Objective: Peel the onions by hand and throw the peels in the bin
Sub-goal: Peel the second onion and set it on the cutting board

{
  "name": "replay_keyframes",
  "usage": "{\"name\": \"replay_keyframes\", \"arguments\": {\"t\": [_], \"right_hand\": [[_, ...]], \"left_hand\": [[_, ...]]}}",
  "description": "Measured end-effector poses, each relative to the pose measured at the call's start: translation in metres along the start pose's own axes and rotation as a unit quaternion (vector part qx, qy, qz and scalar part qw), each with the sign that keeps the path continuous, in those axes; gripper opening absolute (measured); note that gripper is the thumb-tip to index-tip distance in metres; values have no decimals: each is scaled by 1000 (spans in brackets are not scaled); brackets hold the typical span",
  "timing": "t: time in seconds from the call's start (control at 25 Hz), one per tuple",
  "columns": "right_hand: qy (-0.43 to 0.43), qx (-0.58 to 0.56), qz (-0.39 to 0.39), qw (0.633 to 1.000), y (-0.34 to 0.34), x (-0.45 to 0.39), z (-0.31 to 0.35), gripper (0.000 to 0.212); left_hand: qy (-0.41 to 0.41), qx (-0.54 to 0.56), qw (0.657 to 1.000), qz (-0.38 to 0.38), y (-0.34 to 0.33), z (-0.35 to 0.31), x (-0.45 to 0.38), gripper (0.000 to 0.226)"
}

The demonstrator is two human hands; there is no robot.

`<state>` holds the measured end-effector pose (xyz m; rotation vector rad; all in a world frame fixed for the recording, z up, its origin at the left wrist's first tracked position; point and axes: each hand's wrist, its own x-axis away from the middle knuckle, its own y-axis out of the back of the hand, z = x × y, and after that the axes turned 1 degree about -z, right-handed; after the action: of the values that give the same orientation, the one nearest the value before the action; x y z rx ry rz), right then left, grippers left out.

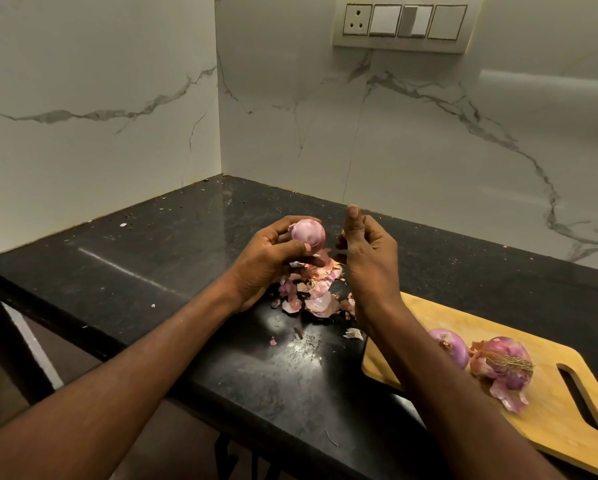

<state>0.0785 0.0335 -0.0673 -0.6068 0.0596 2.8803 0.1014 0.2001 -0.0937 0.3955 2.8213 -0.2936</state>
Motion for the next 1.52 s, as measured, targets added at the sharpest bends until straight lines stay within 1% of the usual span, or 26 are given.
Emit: {"name": "replay_keyframes", "arguments": {"t": [0.08,0.12,0.2,0.24,0.4,0.52,0.8,0.88,1.0,1.08,1.2,1.4,1.52], "right_hand": [[25,57,17,998,2,-3,-4,16],[39,90,29,995,3,-3,-5,18],[61,131,52,988,5,-3,-7,31],[77,150,57,984,5,-1,-6,34],[161,212,52,963,5,1,-7,35],[168,208,56,962,6,1,-7,33],[182,205,60,960,6,0,-8,33],[194,202,85,956,6,0,-8,37],[221,224,141,939,5,1,-8,41],[240,240,133,931,3,2,-8,41],[268,230,112,929,0,4,-9,32],[271,214,127,930,-1,5,-9,24],[266,209,124,933,-1,6,-9,25]], "left_hand": [[2,17,1000,8,1,1,-1,43],[2,25,1000,13,2,1,-1,41],[2,35,999,18,2,0,0,39],[3,36,999,17,2,0,0,39],[3,38,999,18,3,-1,0,39],[13,40,999,6,2,-2,0,47],[25,39,999,-10,1,-4,1,45],[35,61,997,-19,-2,-7,4,41],[55,89,994,-21,-5,-11,9,37],[64,73,995,-14,-6,-13,10,35],[67,60,996,0,-7,-14,10,35],[62,52,997,21,-5,-14,11,38],[59,49,997,21,-5,-13,10,40]]}}
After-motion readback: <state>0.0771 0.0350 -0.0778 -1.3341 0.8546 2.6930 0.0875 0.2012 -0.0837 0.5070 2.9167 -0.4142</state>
